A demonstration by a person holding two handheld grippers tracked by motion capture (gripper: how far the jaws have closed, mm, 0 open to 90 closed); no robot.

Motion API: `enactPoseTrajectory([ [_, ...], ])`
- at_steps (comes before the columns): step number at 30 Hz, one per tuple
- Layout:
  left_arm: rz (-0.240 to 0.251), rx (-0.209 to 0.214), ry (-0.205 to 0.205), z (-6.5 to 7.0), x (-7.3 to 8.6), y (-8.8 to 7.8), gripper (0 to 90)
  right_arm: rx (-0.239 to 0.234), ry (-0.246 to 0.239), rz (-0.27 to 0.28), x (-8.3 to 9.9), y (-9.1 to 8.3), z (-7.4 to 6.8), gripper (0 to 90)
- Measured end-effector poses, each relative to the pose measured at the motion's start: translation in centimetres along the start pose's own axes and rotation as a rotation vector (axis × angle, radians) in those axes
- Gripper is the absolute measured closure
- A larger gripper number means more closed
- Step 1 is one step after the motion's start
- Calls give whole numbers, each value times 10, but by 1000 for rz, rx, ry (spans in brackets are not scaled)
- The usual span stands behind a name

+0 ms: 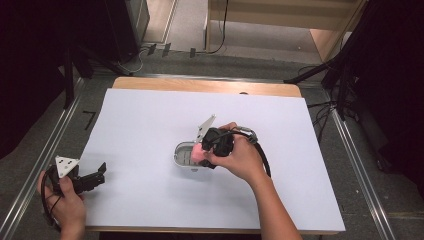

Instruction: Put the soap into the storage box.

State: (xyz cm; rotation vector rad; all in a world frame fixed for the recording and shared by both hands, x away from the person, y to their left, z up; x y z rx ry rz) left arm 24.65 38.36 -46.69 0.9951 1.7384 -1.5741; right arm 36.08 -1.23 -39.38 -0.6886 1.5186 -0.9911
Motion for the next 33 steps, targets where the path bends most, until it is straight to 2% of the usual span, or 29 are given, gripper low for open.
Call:
enactPoseTrajectory([
  [15,-3,2,-1,0,0,0,12,-21,-37,-14,-14,10,1,390],
  [24,-1,5,-2,0,0,0,12,-33,-88,-25,-22,16,2,390],
  [33,-4,5,-3,-1,0,0,12,-41,-94,-46,-24,21,6,390],
])
Point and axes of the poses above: each handheld gripper's, and its own axes: y roughly forward along the jaws, x roughly out of its underside, z roughly to its right, the point moved 1 cm from there along y, roughly forward along the jaws, and after that the axes turned 3 degrees about y, right-handed, at the moved point
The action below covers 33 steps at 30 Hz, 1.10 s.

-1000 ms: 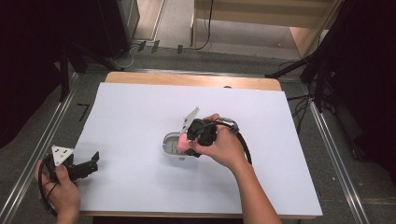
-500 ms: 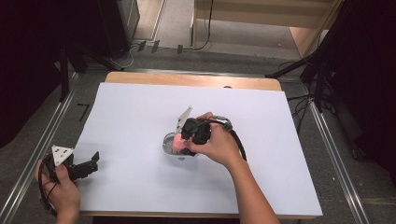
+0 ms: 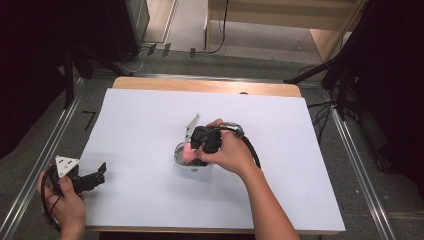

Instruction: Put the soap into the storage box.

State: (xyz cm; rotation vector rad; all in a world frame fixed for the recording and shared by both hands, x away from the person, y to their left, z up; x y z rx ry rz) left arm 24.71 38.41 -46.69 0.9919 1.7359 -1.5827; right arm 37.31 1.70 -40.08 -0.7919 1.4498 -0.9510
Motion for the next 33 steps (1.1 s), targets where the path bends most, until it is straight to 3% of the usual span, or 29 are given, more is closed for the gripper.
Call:
enactPoseTrajectory([
  [21,-3,2,0,0,0,0,12,4,13,-29,2,9,2,384],
  [33,-3,2,4,0,0,0,12,17,60,60,8,-7,5,400],
])
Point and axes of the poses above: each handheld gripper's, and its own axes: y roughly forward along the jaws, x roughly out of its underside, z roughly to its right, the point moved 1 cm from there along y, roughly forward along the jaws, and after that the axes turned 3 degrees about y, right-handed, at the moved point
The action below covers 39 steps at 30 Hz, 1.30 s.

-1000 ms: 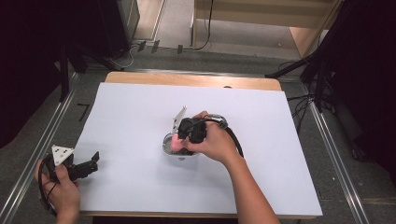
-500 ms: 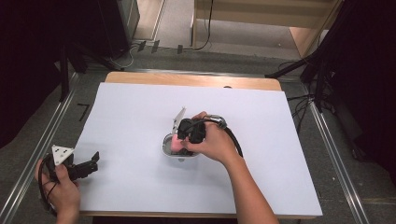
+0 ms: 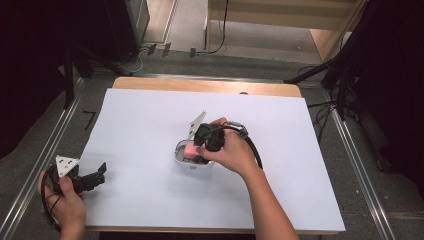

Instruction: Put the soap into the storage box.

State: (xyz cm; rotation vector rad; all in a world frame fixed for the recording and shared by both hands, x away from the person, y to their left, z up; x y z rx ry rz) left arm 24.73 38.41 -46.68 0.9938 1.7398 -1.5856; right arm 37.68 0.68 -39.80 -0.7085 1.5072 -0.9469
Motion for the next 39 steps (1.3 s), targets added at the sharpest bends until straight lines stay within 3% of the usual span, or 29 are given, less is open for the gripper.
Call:
enactPoseTrajectory([
  [3,1,0,1,0,0,0,12,8,19,27,3,-5,1,392],
  [12,-1,-4,2,1,0,0,12,26,64,43,14,-11,2,350],
  [16,-1,-3,1,1,0,0,12,56,87,47,24,-13,2,268],
  [29,1,-5,2,1,0,0,12,85,156,75,50,-22,5,133],
  [36,0,-6,3,1,0,0,12,123,201,75,65,-25,6,23],
  [39,1,-3,3,1,0,0,12,135,221,73,71,-26,7,16],
])
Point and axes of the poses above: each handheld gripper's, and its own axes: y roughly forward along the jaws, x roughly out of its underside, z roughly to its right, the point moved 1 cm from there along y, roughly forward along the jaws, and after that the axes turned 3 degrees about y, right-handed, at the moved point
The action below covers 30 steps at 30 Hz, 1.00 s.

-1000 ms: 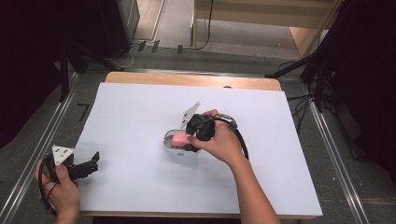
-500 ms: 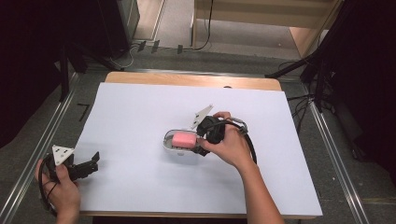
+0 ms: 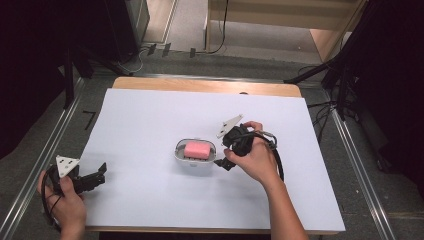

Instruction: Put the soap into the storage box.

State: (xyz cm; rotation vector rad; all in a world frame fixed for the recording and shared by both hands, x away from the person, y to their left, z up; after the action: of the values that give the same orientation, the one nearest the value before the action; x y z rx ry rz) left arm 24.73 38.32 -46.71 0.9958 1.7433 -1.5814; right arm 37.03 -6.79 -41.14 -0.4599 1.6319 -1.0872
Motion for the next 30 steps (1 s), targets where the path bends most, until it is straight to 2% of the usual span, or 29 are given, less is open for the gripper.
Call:
enactPoseTrajectory([
  [7,1,1,0,0,0,0,12,-5,53,20,14,-5,6,15],
  [10,0,1,1,0,0,0,12,-6,62,30,18,-7,8,15],
  [30,-3,-3,7,0,0,0,12,48,162,59,68,-18,21,8],
])
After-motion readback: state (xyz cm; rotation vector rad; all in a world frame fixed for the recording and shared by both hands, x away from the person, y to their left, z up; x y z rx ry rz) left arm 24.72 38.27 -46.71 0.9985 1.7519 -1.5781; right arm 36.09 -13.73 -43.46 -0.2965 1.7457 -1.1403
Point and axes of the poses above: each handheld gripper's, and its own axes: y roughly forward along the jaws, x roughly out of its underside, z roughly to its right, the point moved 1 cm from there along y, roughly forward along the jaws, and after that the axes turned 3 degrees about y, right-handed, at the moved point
